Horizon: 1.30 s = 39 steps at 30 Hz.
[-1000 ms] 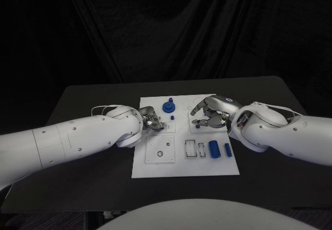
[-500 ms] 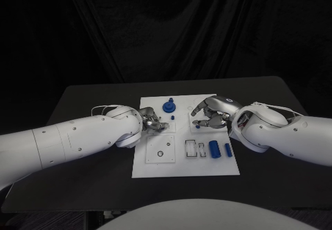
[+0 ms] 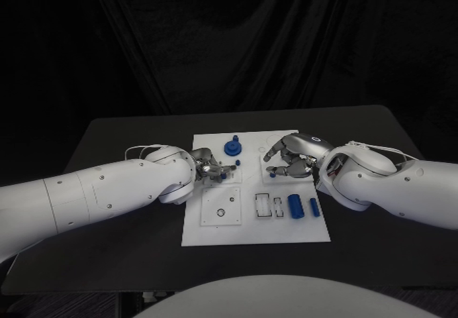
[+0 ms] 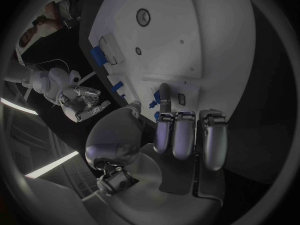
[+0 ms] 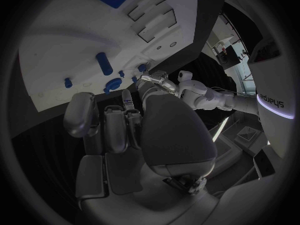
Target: Assemble the parts on the task board
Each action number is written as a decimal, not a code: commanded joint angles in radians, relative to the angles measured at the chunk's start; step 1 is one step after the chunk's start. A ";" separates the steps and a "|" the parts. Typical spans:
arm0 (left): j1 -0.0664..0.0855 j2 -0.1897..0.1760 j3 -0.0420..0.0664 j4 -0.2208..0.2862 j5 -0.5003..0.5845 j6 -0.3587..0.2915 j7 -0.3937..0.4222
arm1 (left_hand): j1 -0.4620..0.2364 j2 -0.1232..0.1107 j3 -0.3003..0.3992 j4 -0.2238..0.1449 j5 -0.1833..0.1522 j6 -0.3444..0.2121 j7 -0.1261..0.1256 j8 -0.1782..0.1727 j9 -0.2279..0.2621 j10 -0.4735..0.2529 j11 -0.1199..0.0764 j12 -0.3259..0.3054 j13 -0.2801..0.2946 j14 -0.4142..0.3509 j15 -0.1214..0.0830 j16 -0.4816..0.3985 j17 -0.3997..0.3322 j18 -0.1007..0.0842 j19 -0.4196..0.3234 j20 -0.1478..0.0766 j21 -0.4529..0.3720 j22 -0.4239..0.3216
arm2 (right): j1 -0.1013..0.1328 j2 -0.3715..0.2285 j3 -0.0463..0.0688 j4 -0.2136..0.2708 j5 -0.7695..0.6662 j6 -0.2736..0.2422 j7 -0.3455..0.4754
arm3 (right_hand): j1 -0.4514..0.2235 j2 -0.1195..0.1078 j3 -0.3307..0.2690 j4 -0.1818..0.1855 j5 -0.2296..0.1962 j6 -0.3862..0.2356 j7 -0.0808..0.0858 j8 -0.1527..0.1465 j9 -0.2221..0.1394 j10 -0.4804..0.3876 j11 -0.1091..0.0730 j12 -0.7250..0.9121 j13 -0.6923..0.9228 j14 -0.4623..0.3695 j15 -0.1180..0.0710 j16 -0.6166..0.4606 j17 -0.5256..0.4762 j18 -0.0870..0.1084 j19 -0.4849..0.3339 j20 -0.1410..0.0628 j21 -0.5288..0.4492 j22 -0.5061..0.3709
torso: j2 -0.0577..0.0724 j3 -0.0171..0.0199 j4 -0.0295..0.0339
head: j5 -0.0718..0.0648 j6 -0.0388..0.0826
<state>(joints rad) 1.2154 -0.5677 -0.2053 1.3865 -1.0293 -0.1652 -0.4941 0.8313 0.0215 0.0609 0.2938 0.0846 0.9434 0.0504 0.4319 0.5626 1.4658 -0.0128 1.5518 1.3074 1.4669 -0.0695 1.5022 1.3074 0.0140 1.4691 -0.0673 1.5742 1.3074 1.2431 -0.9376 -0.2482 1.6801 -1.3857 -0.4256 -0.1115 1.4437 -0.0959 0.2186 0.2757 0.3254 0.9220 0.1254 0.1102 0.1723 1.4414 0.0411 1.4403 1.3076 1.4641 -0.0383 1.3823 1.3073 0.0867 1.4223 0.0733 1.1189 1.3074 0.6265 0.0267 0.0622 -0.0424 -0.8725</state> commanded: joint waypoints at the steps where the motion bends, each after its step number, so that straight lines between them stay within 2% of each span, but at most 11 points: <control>1: -0.008 -0.004 -0.006 -0.006 -0.001 0.014 0.000 | 0.002 0.016 -0.010 0.000 0.010 -0.008 0.017 -0.068 0.000 0.091 0.004 -0.004 0.243 0.064 0.008 -0.004 0.103 -0.014 0.102 0.007 -0.003 0.263 | -0.002 -0.002 0.001 0.003 -0.002 0.008 -0.024 | 0.009 0.001 0.005 0.001 0.007 0.007 0.001 -0.007 -0.002 -0.005 -0.001 -0.005 0.093 0.042 0.006 -0.005 0.013 0.005 -0.006 0.001 -0.004 0.134 | 0.000 0.0001 0.0000 | 0.004 0.000; 6: -0.008 -0.020 -0.006 0.012 -0.003 -0.020 0.028 | 0.026 0.042 -0.043 -0.002 0.048 0.022 0.004 -0.035 0.034 0.098 -0.006 0.008 0.253 0.071 0.000 0.007 0.124 -0.014 0.102 0.002 -0.003 0.263 | -0.002 -0.005 0.001 0.004 -0.002 0.007 -0.021 | 0.009 0.003 0.007 0.002 0.013 0.007 0.002 -0.008 -0.002 -0.005 -0.001 -0.005 0.093 0.042 0.006 -0.005 0.013 0.005 -0.006 0.001 -0.004 0.134 | 0.000 0.0001 0.0000 | 0.014 0.000; 7: -0.008 -0.026 -0.006 0.019 -0.009 -0.027 0.033 | 0.046 0.049 -0.053 -0.002 0.075 0.027 -0.002 -0.015 0.057 0.099 -0.011 0.009 0.254 0.072 -0.004 0.008 0.127 -0.014 0.102 -0.002 -0.003 0.263 | -0.002 -0.006 0.001 0.005 -0.002 0.004 -0.018 | 0.009 0.003 0.007 0.002 0.013 0.007 0.002 -0.008 -0.002 -0.005 -0.001 -0.005 0.093 0.042 0.006 -0.005 0.013 0.005 -0.006 0.001 -0.004 0.134 | 0.000 0.0000 0.0001 | 0.016 0.000; 10: -0.007 -0.048 -0.005 0.044 -0.049 -0.039 0.033 | 0.074 0.056 -0.074 -0.001 0.099 0.026 -0.010 0.022 0.102 0.100 -0.018 0.011 0.256 0.074 -0.010 0.011 0.133 -0.014 0.102 -0.007 -0.003 0.263 | -0.002 -0.011 0.001 0.010 -0.002 -0.004 -0.011 | 0.006 0.004 0.009 0.004 0.021 0.008 0.002 -0.009 -0.004 -0.004 -0.001 -0.005 0.093 0.042 0.006 -0.006 0.013 0.005 -0.006 0.001 -0.005 0.134 | 0.000 -0.0001 -0.0001 | 0.020 0.000; 14: 0.002 -0.084 -0.005 0.079 -0.090 -0.059 0.033 | 0.091 0.064 -0.104 -0.001 0.101 0.015 -0.016 0.060 0.153 0.102 -0.024 0.013 0.258 0.076 -0.015 0.014 0.141 -0.014 0.102 -0.012 -0.003 0.263 | -0.002 -0.015 0.001 0.013 -0.002 -0.012 -0.005 | 0.003 0.003 0.009 0.007 0.023 0.008 0.002 -0.009 -0.004 -0.004 0.000 -0.005 0.093 0.043 0.006 -0.005 0.014 0.005 -0.005 0.001 -0.005 0.134 | 0.000 -0.0001 -0.0001 | 0.027 0.000; 22: 0.052 -0.128 -0.005 0.115 -0.110 -0.137 0.107 | 0.174 0.077 -0.143 -0.003 0.141 0.006 -0.035 0.143 0.254 0.105 -0.040 0.019 0.263 0.090 -0.029 0.042 0.202 -0.014 0.102 -0.023 -0.003 0.263 | -0.002 -0.020 0.001 0.010 0.012 -0.021 0.020 | -0.001 0.004 0.010 0.009 0.026 0.012 0.001 -0.008 -0.005 -0.003 -0.001 -0.003 0.095 0.043 0.006 -0.004 0.015 0.004 -0.004 0.001 -0.003 0.135 | 0.000 -0.0002 -0.0002 | 0.030 0.000; 29: 0.106 -0.139 -0.005 0.097 -0.099 -0.167 0.259 | 0.266 0.080 -0.143 -0.003 0.185 0.002 -0.044 0.173 0.297 0.105 -0.047 0.019 0.263 0.104 -0.033 0.069 0.263 -0.014 0.102 -0.029 -0.003 0.263 | -0.002 -0.023 0.001 0.011 0.016 -0.032 0.034 | 0.000 0.005 0.012 0.008 0.027 0.013 0.001 -0.008 -0.005 -0.002 -0.001 -0.003 0.096 0.044 0.005 -0.003 0.016 0.004 -0.003 0.001 -0.002 0.136 | 0.000 -0.0001 0.0003 | 0.036 0.000; 32: 0.128 -0.130 -0.005 0.069 -0.051 -0.135 0.277 | 0.296 0.081 -0.144 -0.004 0.190 -0.004 -0.043 0.169 0.301 0.105 -0.047 0.019 0.263 0.104 -0.033 0.069 0.263 -0.014 0.102 -0.031 -0.003 0.263 | -0.002 -0.023 0.001 0.010 0.016 -0.033 0.036 | 0.001 0.007 0.014 0.008 0.030 0.016 0.000 -0.007 -0.005 -0.001 -0.002 -0.002 0.096 0.045 0.005 -0.002 0.018 0.004 -0.002 0.000 0.000 0.136 | 0.000 0.0000 -0.0005 | 0.040 0.000; 36: 0.150 -0.099 -0.005 0.006 -0.004 0.018 0.185 | 0.317 0.084 -0.150 -0.003 0.196 -0.036 -0.031 0.134 0.290 0.105 -0.037 0.019 0.263 0.104 -0.026 0.069 0.263 -0.014 0.102 -0.029 -0.003 0.263 | -0.002 -0.022 0.001 0.009 0.016 -0.031 0.036 | 0.002 0.007 0.015 0.007 0.032 0.016 0.000 -0.007 -0.005 -0.001 -0.002 -0.002 0.096 0.044 0.005 -0.002 0.017 0.004 -0.002 0.000 -0.001 0.136 | 0.000 0.0002 -0.0004 | 0.042 0.000; 38: 0.154 -0.082 -0.005 -0.028 0.004 0.089 0.146 | 0.320 0.087 -0.156 -0.003 0.181 -0.046 -0.022 0.111 0.280 0.105 -0.030 0.019 0.263 0.102 -0.020 0.066 0.257 -0.014 0.102 -0.023 -0.003 0.263 | -0.002 -0.021 0.001 0.008 0.016 -0.031 0.036 | 0.002 0.008 0.017 0.007 0.034 0.016 0.000 -0.008 -0.006 -0.001 -0.003 -0.002 0.096 0.044 0.004 -0.003 0.016 0.004 -0.002 0.000 -0.002 0.136 | 0.000 0.0003 -0.0005 | 0.041 0.000; 39: 0.155 -0.067 -0.005 -0.054 0.007 0.136 0.120 | 0.335 0.093 -0.153 -0.004 0.135 -0.050 -0.017 0.091 0.271 0.105 -0.025 0.019 0.263 0.101 -0.014 0.064 0.253 -0.014 0.102 -0.018 -0.003 0.263 | -0.002 -0.021 0.001 0.008 0.016 -0.033 0.038 | 0.002 0.008 0.017 0.007 0.034 0.016 0.000 -0.008 -0.006 -0.001 -0.003 -0.002 0.096 0.044 0.004 -0.003 0.016 0.004 -0.002 0.000 -0.002 0.136 | 0.001 0.0000 0.0001 | 0.040 0.000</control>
<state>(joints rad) 1.3684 -0.6436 -0.2105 1.3515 -1.0701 -0.1976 -0.3129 1.1566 0.1115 -0.0910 0.2909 0.2396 0.8971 0.0317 0.5327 0.8382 1.4652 -0.0422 1.5674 1.3074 1.4665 -0.0929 1.5682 1.3074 0.0139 1.4656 -0.0932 1.5742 1.3074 1.2429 -0.9579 -0.2481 1.6879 -1.3704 -0.4383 -0.0807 1.4436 -0.0960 0.2294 0.2813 0.3560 0.9310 0.1274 0.1054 0.1682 1.4415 0.0411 1.4403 1.3076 1.4641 -0.0383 1.3824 1.3073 0.0863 1.4223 0.0733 1.1190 1.3073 0.6265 0.0266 0.0620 -0.0010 -0.8725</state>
